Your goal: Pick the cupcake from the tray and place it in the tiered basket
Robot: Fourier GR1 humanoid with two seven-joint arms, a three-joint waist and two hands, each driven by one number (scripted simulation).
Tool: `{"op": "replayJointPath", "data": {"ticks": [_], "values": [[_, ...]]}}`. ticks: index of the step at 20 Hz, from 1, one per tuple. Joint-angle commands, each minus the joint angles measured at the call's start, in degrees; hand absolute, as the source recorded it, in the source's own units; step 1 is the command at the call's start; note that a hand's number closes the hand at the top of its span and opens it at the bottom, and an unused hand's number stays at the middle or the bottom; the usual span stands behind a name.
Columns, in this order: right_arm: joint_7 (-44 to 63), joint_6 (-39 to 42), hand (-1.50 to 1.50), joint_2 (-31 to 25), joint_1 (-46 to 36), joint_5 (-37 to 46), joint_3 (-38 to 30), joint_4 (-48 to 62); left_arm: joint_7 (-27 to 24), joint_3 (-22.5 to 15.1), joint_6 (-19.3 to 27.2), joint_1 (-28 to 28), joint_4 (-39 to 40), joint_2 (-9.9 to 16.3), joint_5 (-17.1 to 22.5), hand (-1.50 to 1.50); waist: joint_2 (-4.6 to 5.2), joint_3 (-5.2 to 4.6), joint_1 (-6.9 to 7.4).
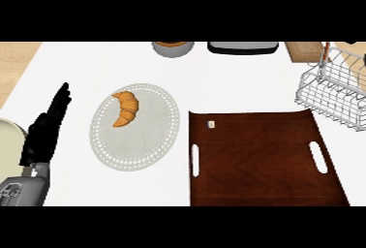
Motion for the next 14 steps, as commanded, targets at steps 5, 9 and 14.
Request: {"op": "replayJointPath", "data": {"ticks": [5, 9, 14], "values": [[-8.4, 0.8, 1.50, -2.5, 5.4, -3.0, -3.5, -0.2, 4.4, 0.8, -1.4, -0.3, -4.4, 0.0, -0.6, 0.00, -0.17, 0.02, -0.14], [-16.1, -1.1, 1.50, -4.9, 5.5, -7.6, -8.4, 5.8, -1.5, 3.5, -3.7, 0.8, 0.4, 1.2, 1.2, 0.00, 0.01, 0.01, 0.09], [-17.8, 0.1, 1.50, -3.5, 6.0, -10.1, -10.6, 8.4, 3.0, 1.1, -1.0, 1.7, -4.9, -1.7, -1.9, 0.00, -0.07, 0.02, 0.19]]}}
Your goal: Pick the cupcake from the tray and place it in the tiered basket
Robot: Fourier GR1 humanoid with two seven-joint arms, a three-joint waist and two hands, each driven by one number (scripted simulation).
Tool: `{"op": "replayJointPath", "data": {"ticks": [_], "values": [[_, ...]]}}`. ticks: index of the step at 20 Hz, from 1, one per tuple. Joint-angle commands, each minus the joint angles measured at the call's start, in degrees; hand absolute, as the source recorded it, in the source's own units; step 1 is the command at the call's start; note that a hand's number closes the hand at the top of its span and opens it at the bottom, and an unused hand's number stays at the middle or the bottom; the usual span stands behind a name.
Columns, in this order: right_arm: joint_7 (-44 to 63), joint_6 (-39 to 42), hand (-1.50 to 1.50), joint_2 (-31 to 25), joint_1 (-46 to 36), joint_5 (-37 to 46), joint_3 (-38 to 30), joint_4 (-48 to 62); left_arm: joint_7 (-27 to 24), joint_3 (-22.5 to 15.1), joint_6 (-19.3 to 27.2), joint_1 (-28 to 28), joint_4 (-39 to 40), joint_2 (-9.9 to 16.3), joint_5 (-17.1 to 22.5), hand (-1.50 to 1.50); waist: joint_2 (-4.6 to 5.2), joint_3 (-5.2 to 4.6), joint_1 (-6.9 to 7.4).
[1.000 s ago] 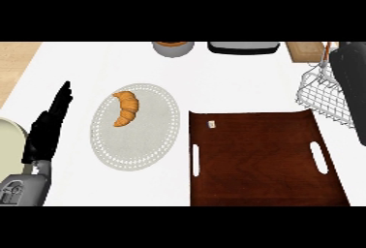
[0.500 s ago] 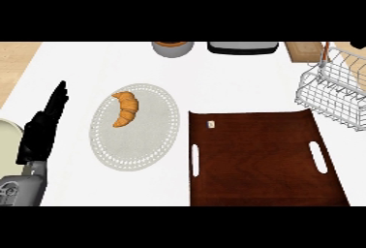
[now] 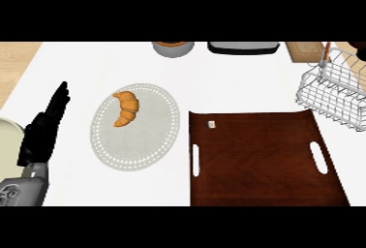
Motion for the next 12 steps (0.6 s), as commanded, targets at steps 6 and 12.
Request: {"op": "replayJointPath", "data": {"ticks": [6, 12], "values": [[0.9, 1.8, -1.50, 2.7, 4.2, -8.9, -7.5, 1.5, 0.5, -0.9, 1.2, 1.0, -1.6, -2.4, -2.0, 0.00, -0.16, -0.01, -0.33], [-3.4, -10.0, -1.50, 5.2, 4.1, -12.7, -11.8, 0.2, -1.9, 0.4, 0.1, -0.8, 2.7, -2.2, -1.7, 0.00, -0.04, -0.01, -0.45]]}}
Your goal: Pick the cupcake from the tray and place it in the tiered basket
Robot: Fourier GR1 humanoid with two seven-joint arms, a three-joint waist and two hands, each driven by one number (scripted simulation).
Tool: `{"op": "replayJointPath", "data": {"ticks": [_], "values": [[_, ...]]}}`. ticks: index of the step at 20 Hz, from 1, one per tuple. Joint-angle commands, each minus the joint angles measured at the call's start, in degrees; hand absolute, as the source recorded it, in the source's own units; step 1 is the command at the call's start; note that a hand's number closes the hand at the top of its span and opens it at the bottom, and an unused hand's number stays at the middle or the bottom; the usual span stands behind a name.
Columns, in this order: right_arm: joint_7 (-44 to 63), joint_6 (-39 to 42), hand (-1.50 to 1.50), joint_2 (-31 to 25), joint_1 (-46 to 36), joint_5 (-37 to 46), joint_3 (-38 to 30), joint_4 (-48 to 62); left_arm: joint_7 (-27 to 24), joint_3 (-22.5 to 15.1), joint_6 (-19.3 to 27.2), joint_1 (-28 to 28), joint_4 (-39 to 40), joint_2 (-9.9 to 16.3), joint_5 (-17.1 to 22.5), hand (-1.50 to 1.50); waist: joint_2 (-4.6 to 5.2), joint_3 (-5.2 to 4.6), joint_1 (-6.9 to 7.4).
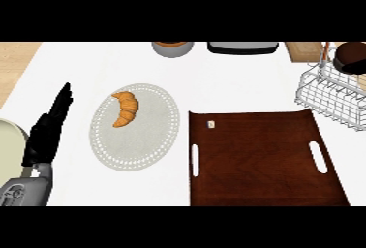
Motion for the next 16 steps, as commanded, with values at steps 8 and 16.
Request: {"op": "replayJointPath", "data": {"ticks": [8, 16], "values": [[0.5, -6.6, -1.50, -2.6, 3.9, -4.3, -4.4, -13.5, 0.9, -0.8, 1.0, -0.4, -0.8, -2.4, -1.9, 0.00, -0.28, -0.06, -0.69], [13.3, 5.5, -1.50, -6.1, 14.9, -14.2, -13.1, -32.7, 1.4, 1.2, -1.1, 3.2, -3.0, -0.9, -0.4, 0.00, -0.67, -0.08, -1.60]]}}
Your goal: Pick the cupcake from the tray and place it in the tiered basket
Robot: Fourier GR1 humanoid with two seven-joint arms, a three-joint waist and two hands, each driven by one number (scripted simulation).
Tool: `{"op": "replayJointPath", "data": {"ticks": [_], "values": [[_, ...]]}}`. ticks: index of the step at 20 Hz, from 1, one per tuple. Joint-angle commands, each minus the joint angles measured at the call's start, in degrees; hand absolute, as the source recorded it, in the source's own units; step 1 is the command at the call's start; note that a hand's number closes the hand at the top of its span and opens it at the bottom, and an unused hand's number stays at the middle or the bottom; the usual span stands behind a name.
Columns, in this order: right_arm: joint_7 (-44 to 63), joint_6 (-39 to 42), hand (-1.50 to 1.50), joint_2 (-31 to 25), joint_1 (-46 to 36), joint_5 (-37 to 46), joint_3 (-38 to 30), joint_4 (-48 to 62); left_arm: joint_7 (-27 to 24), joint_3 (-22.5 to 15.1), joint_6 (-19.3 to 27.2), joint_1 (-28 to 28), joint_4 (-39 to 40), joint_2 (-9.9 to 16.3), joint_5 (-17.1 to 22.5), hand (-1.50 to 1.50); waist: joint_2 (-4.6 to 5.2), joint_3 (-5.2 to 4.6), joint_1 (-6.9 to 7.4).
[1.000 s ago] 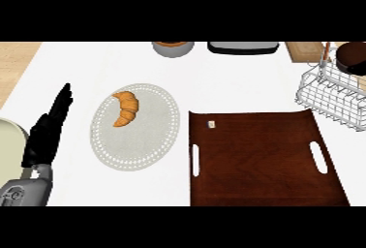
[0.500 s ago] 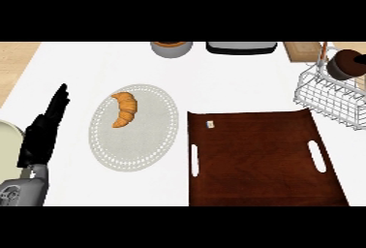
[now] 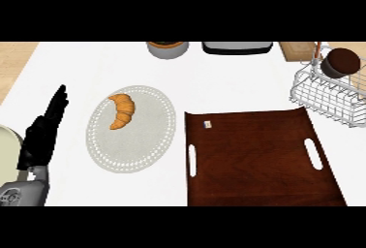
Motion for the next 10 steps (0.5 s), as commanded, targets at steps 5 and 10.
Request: {"op": "replayJointPath", "data": {"ticks": [5, 10], "values": [[2.8, 12.9, -1.50, -3.1, 18.6, -14.9, -14.2, -19.7, -1.8, 1.5, 0.8, 1.4, 1.0, -0.4, -0.2, 0.00, -0.17, 0.02, -1.53], [-3.1, 15.6, -1.50, 3.5, 32.6, -23.4, -24.5, -31.6, 0.4, 1.2, 0.1, 0.9, -0.3, -0.1, -0.6, 0.00, -0.13, 0.06, -1.50]]}}
